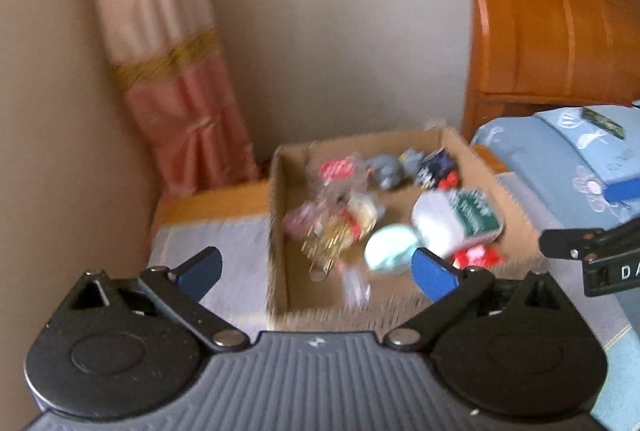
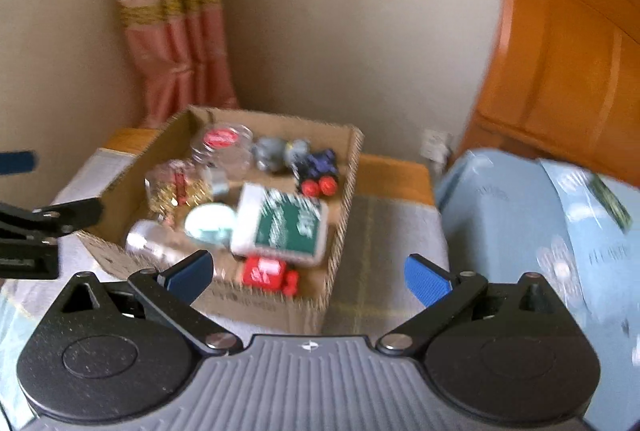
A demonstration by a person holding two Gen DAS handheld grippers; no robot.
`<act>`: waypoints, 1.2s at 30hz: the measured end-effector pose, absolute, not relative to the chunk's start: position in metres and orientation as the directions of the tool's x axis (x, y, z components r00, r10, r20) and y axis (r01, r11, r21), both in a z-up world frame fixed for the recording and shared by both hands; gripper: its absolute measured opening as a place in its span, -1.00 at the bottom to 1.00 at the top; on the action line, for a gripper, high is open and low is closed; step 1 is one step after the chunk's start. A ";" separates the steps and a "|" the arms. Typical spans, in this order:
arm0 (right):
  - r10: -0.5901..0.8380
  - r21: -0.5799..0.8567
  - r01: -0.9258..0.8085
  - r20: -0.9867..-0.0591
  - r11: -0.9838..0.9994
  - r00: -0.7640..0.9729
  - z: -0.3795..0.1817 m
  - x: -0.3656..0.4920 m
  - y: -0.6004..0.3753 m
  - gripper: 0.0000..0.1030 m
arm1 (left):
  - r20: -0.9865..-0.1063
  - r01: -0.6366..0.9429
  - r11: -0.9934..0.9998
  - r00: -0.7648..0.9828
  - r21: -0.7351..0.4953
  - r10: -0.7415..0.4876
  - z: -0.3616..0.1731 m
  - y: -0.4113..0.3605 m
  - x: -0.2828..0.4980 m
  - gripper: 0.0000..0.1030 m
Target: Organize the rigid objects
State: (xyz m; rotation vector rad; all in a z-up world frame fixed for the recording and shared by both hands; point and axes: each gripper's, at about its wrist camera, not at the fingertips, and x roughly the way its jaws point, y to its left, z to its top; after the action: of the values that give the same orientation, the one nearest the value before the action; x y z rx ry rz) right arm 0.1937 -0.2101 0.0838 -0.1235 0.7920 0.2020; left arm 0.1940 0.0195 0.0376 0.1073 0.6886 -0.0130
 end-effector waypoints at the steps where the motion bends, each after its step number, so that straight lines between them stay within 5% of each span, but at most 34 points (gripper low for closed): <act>1: 0.119 -0.029 -0.202 -0.723 0.979 0.681 0.078 0.188 -0.210 1.00 | -0.640 0.026 0.996 0.767 0.091 0.038 0.034 0.021 0.189 0.95; 10: 0.075 0.011 -0.104 -0.777 0.994 0.625 0.050 0.129 -0.206 1.00 | -0.722 -0.028 0.997 0.688 0.075 0.073 0.013 0.015 0.137 0.95; 36: 0.101 0.017 -0.124 -0.692 0.992 0.715 0.094 0.080 -0.200 1.00 | -0.656 -0.028 0.996 0.750 0.084 0.077 0.053 0.007 0.089 0.95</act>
State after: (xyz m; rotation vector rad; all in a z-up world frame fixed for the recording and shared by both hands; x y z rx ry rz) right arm 0.0795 -0.1997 0.0941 -0.0314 0.7640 0.1243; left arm 0.0894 0.0069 0.0533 0.0705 0.7200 0.0573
